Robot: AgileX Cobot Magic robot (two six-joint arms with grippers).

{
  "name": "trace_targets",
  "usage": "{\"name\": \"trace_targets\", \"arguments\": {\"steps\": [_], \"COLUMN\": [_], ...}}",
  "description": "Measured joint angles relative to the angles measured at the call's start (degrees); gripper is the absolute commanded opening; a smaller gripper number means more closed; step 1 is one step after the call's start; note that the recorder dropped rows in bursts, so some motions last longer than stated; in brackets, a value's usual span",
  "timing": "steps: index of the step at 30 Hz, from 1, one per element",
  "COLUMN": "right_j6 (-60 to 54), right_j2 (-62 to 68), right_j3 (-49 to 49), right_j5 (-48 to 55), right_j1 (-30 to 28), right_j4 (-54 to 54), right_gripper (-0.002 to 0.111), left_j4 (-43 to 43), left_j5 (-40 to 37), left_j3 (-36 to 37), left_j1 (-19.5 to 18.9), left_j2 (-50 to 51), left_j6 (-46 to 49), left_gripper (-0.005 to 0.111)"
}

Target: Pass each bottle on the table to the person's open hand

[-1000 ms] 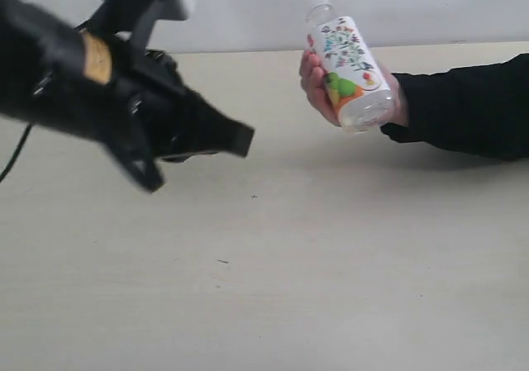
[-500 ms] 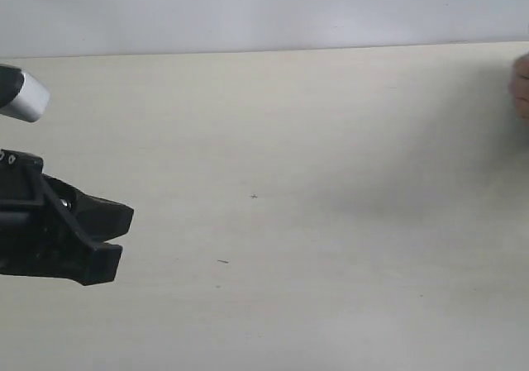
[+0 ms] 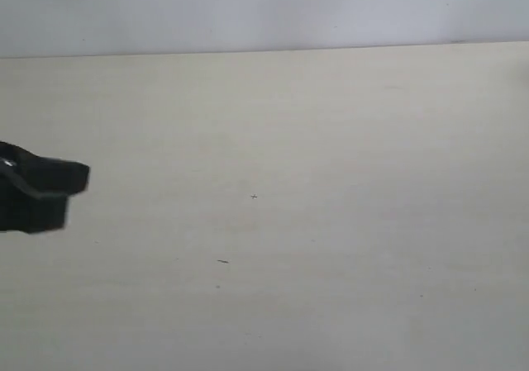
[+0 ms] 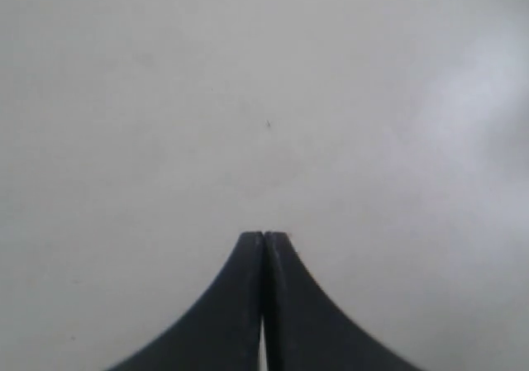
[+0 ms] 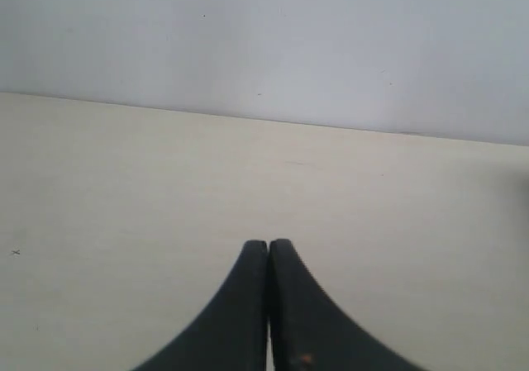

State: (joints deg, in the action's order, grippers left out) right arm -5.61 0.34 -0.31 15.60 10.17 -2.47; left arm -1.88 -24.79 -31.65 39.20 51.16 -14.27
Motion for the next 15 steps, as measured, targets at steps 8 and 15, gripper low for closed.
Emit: {"name": "trace_targets", "arguments": {"steps": [8, 15], "right_j6": [0.0, 0.0], "right_j2": [0.0, 0.0], "right_j3": [0.0, 0.0], "right_j5": [0.0, 0.0], "right_j1": [0.0, 0.0], "right_j4": [0.0, 0.0], "right_gripper": [0.000, 0.000], "left_j4": [2.7, 5.0], "left_j5": [3.1, 4.4], "left_j3": [8.6, 14.8], "left_j1": [-18.6, -24.6], "left_j2": [-29.7, -49.5], "left_j6": [0.3, 2.7], "left_gripper": [0.000, 0.000]}}
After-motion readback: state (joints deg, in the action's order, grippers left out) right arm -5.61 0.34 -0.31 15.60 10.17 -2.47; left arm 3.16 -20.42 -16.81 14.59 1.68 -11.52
